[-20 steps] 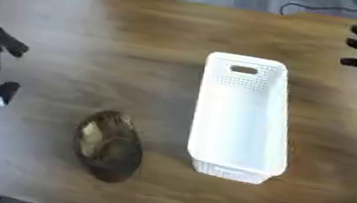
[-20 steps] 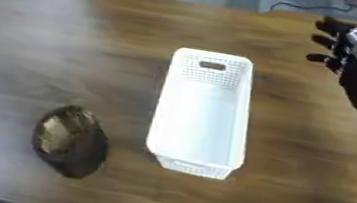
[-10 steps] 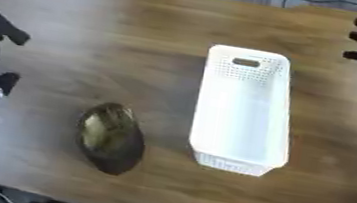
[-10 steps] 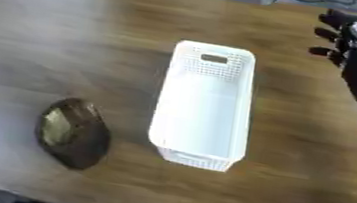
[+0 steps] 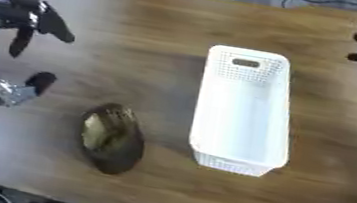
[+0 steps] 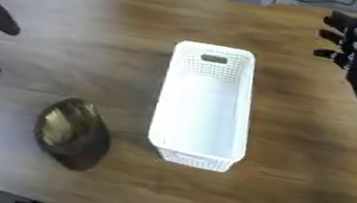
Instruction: Pick up objects on the table and place them in the box.
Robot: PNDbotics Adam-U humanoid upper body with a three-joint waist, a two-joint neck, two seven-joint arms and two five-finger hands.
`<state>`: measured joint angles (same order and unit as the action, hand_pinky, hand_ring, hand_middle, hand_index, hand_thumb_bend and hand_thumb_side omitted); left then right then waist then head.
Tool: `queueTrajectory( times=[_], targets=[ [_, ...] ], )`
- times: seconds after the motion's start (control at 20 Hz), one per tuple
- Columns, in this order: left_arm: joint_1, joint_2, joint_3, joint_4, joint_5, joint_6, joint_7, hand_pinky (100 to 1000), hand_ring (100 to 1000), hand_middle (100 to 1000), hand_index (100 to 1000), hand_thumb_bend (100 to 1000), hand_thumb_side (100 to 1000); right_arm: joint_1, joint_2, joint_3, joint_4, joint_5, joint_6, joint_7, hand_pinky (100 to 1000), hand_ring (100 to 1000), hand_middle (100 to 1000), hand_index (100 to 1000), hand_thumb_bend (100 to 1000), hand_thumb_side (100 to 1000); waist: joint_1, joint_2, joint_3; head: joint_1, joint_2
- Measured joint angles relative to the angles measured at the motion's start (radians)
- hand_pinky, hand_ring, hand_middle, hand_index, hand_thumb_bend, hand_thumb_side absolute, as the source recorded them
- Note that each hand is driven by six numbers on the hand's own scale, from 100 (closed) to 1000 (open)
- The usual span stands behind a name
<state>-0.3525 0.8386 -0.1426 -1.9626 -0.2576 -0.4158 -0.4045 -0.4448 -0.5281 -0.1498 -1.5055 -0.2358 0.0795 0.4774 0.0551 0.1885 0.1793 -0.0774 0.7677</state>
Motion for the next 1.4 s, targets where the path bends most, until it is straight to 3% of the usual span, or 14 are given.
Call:
queueTrajectory(
  times=[0.2, 0.9, 1.4],
  targets=[
    [-0.016, 0.0, -0.032, 0.001, 0.019, -0.008, -0.047, 601, 294, 654, 784, 100, 265, -0.006, 0.0, 0.0, 0.003, 0.0, -0.001, 0.002, 825, 974, 981, 1000, 100, 1000, 0.001, 0.0, -0.002, 0.0, 0.0],
    [-0.018, 0.0, -0.048, 0.016, 0.036, -0.007, -0.072, 602, 288, 610, 757, 100, 262, -0.006, 0.0, 0.0, 0.006, 0.007, -0.003, 0.005, 825, 974, 981, 1000, 100, 1000, 0.0, 0.001, -0.001, 0.0, 0.0],
    [-0.039, -0.016, -0.131, 0.099, -0.098, -0.056, -0.104, 601, 288, 614, 754, 100, 259, -0.015, 0.0, 0.001, 0.006, 0.009, -0.003, 0.006, 825, 974, 981, 1000, 100, 1000, -0.002, 0.014, -0.009, 0.003, -0.008]
  ],
)
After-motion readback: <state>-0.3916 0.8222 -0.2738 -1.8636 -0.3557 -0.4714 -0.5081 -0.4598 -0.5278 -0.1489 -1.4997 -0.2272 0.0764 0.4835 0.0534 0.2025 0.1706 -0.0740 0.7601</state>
